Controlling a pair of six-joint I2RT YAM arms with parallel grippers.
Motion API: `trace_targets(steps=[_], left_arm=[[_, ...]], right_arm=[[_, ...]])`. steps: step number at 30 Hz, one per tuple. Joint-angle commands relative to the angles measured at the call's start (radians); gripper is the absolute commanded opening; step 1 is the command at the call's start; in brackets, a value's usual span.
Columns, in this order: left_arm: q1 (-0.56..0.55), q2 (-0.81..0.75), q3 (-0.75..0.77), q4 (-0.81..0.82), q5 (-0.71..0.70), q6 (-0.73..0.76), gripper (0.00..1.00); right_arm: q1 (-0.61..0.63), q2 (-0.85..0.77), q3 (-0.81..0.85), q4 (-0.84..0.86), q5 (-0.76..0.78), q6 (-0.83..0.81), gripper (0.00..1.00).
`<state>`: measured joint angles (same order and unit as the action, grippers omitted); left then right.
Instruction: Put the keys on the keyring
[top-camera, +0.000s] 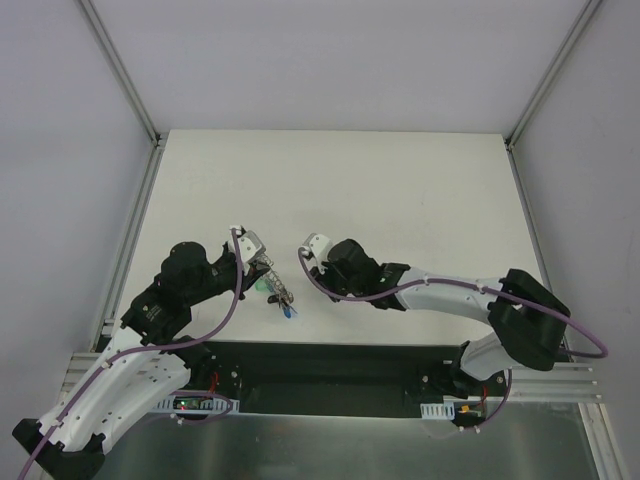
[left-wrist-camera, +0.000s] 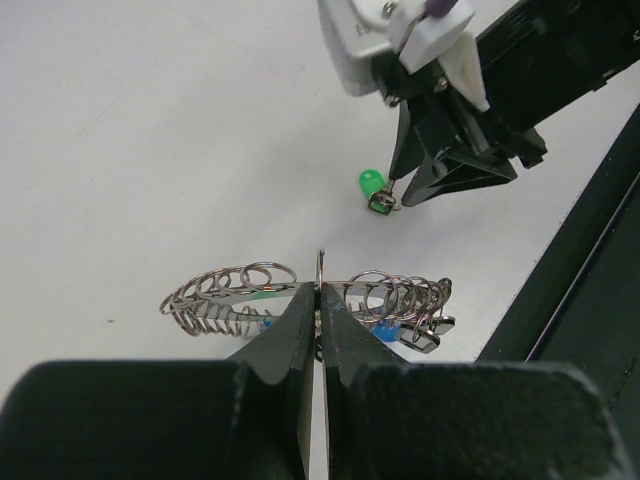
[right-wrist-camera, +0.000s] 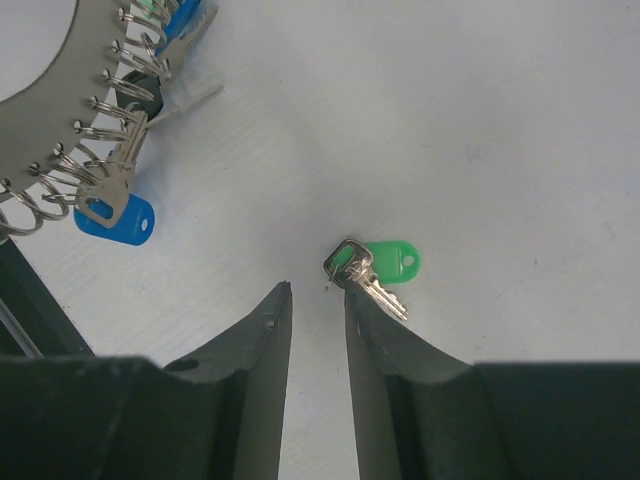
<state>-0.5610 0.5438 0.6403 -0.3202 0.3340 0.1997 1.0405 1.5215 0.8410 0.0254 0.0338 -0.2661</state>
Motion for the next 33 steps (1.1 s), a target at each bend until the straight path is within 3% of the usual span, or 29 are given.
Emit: trace_targets(steps=[1,12,23,33], left_arm=[[0.010,-0.015,0.004,0.064,-0.006,0.015,0.00],[0.012,-0.002,0.001,0.064,-0.016,0.018,0.00],[0.012,-0.005,-0.001,0.064,-0.026,0.018,0.00],[0.012,0.001,-0.002,0.064,-0.020,0.020,0.00]], right_arm=[[0.000,-0.083,-0.072,0.119,0.060,0.021,0.30],[0.046,-0.001,-0.166,0.281,0.187,0.205,0.27],[0.076,0.058,-0.146,0.304,0.284,0.245,0.23],[0.084,0.086,-0.123,0.294,0.272,0.229,0.20]])
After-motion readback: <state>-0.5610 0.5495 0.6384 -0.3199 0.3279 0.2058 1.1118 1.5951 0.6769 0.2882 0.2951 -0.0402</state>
